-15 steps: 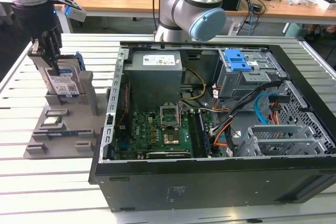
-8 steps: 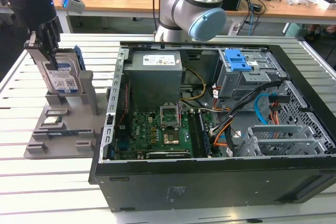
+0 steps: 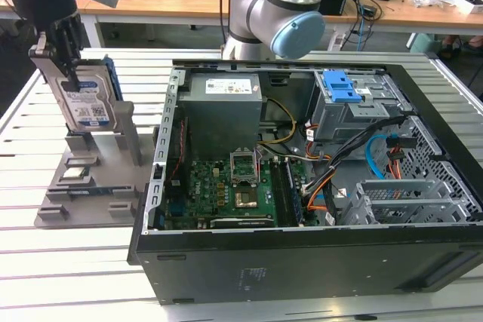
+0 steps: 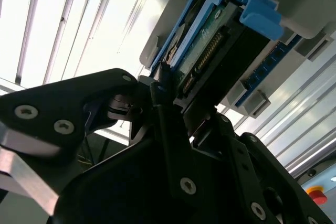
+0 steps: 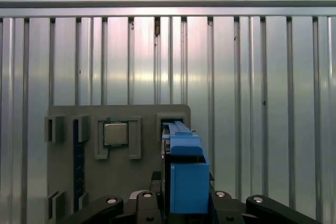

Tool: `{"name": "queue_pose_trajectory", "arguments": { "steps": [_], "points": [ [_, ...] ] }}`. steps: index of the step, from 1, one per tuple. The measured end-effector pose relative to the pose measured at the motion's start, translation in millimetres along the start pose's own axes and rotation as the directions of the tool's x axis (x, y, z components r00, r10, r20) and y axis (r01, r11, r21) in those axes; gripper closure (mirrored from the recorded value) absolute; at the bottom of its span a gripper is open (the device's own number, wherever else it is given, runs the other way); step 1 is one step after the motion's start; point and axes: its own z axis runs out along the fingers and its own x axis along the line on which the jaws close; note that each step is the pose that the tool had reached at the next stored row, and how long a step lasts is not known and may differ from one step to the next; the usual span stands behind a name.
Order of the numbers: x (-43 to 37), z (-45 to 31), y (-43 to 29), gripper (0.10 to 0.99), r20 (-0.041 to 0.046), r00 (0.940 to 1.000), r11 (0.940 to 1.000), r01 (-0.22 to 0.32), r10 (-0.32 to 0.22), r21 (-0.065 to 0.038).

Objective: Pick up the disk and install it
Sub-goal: 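Pick up the disk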

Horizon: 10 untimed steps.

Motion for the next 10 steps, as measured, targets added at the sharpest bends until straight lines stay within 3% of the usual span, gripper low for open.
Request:
{"name": "queue_pose_trajectory", "arguments": {
  "steps": [2, 10],
  "points": [
    [-0.3, -6.6, 0.3, 0.722, 0.0, 1.0, 1.0, 0.0, 0.0, 0.0],
    [-0.6, -20.5, 0.9, 0.722, 0.0, 1.0, 1.0, 0.0, 0.0, 0.0]
  ]
}}
